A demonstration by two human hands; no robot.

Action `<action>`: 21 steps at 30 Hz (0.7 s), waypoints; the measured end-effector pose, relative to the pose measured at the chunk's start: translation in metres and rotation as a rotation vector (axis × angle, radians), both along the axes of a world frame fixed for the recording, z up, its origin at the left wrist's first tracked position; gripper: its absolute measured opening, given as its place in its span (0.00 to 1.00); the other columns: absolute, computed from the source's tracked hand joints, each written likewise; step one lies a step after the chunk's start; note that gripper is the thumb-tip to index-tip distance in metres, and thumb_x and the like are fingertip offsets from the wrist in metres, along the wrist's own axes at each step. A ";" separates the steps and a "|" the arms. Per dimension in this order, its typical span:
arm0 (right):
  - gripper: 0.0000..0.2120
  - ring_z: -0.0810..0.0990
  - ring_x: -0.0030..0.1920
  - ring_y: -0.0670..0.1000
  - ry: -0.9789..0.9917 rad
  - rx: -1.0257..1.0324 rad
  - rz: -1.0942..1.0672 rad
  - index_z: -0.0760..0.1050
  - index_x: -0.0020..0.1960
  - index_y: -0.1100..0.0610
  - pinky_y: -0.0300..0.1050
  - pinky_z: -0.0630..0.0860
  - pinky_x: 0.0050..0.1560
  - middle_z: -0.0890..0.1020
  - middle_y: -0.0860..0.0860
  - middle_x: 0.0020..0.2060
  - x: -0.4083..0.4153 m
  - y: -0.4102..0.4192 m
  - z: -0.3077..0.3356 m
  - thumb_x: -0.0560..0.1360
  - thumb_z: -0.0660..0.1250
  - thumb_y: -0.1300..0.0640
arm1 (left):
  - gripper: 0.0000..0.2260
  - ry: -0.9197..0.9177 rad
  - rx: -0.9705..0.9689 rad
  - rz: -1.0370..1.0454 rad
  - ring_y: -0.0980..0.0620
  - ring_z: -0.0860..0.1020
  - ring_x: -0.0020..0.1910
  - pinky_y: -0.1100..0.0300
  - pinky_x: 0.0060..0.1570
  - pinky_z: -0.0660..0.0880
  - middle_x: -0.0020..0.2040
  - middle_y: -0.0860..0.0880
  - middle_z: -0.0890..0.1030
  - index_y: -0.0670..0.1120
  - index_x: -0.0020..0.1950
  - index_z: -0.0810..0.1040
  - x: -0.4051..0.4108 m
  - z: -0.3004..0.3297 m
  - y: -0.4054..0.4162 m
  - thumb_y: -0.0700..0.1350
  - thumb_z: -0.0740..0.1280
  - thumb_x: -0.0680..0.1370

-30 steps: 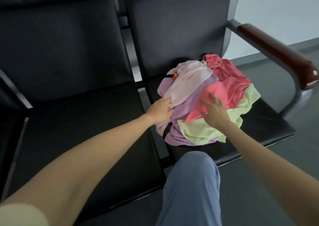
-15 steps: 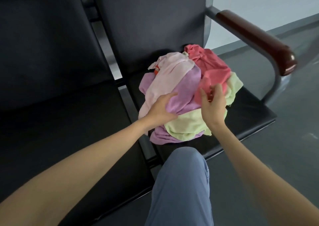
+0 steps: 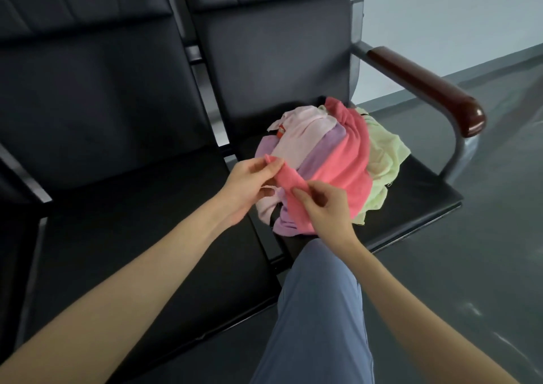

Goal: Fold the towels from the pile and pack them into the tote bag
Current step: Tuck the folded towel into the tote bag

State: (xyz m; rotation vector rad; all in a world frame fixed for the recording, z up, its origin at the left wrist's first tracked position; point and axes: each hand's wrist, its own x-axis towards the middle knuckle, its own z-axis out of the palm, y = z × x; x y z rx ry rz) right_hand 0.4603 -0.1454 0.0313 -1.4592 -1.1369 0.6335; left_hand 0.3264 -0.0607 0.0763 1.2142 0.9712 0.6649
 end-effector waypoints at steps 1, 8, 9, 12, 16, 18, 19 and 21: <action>0.10 0.68 0.31 0.48 0.002 0.001 0.005 0.78 0.38 0.66 0.50 0.65 0.32 0.76 0.61 0.29 -0.008 -0.003 0.000 0.75 0.70 0.59 | 0.10 0.011 0.056 0.052 0.50 0.78 0.42 0.59 0.42 0.75 0.43 0.46 0.81 0.40 0.53 0.81 -0.006 0.003 -0.004 0.45 0.65 0.79; 0.06 0.79 0.46 0.48 0.081 -0.094 -0.108 0.76 0.51 0.57 0.35 0.73 0.46 0.81 0.50 0.44 -0.037 -0.014 0.004 0.78 0.65 0.54 | 0.09 -0.169 -0.088 0.263 0.51 0.81 0.46 0.54 0.49 0.78 0.45 0.47 0.80 0.42 0.46 0.77 -0.059 0.030 -0.039 0.42 0.59 0.82; 0.08 0.79 0.47 0.47 0.157 -0.170 -0.185 0.74 0.54 0.58 0.33 0.73 0.46 0.80 0.49 0.44 -0.038 -0.013 0.000 0.79 0.64 0.54 | 0.09 -0.242 -0.164 0.314 0.54 0.80 0.42 0.54 0.47 0.77 0.42 0.49 0.79 0.43 0.45 0.75 -0.067 0.030 -0.043 0.41 0.59 0.82; 0.13 0.80 0.50 0.53 0.649 -0.385 -0.275 0.72 0.54 0.57 0.46 0.78 0.55 0.80 0.56 0.49 -0.037 -0.005 -0.016 0.77 0.66 0.48 | 0.07 -0.430 -0.311 0.442 0.57 0.79 0.31 0.55 0.41 0.77 0.35 0.51 0.77 0.44 0.45 0.74 -0.100 0.033 -0.052 0.39 0.60 0.81; 0.23 0.77 0.55 0.59 1.277 -0.462 -0.244 0.67 0.59 0.60 0.55 0.75 0.61 0.75 0.59 0.53 -0.041 0.006 -0.032 0.75 0.66 0.44 | 0.08 -0.500 -0.329 0.533 0.56 0.76 0.32 0.55 0.46 0.76 0.32 0.52 0.76 0.45 0.42 0.74 -0.155 0.033 -0.062 0.42 0.60 0.81; 0.16 0.78 0.47 0.55 1.409 -0.452 -0.240 0.69 0.50 0.61 0.47 0.78 0.52 0.77 0.58 0.43 -0.050 0.010 -0.038 0.76 0.67 0.48 | 0.10 -0.533 -0.351 0.612 0.57 0.74 0.31 0.57 0.45 0.76 0.30 0.53 0.74 0.46 0.40 0.73 -0.183 0.028 -0.066 0.42 0.60 0.81; 0.12 0.77 0.42 0.52 1.426 -0.465 -0.241 0.69 0.45 0.60 0.43 0.77 0.45 0.77 0.56 0.37 -0.057 0.011 -0.040 0.77 0.66 0.52 | 0.11 -0.535 -0.360 0.675 0.57 0.74 0.30 0.58 0.42 0.77 0.29 0.53 0.74 0.47 0.39 0.72 -0.196 0.026 -0.067 0.42 0.60 0.81; 0.06 0.75 0.38 0.50 1.418 -0.503 -0.216 0.71 0.43 0.58 0.39 0.77 0.34 0.78 0.53 0.35 -0.074 0.011 -0.045 0.77 0.65 0.58 | 0.12 -0.520 -0.356 0.838 0.57 0.74 0.30 0.59 0.37 0.78 0.28 0.54 0.75 0.48 0.38 0.73 -0.223 0.020 -0.068 0.43 0.60 0.81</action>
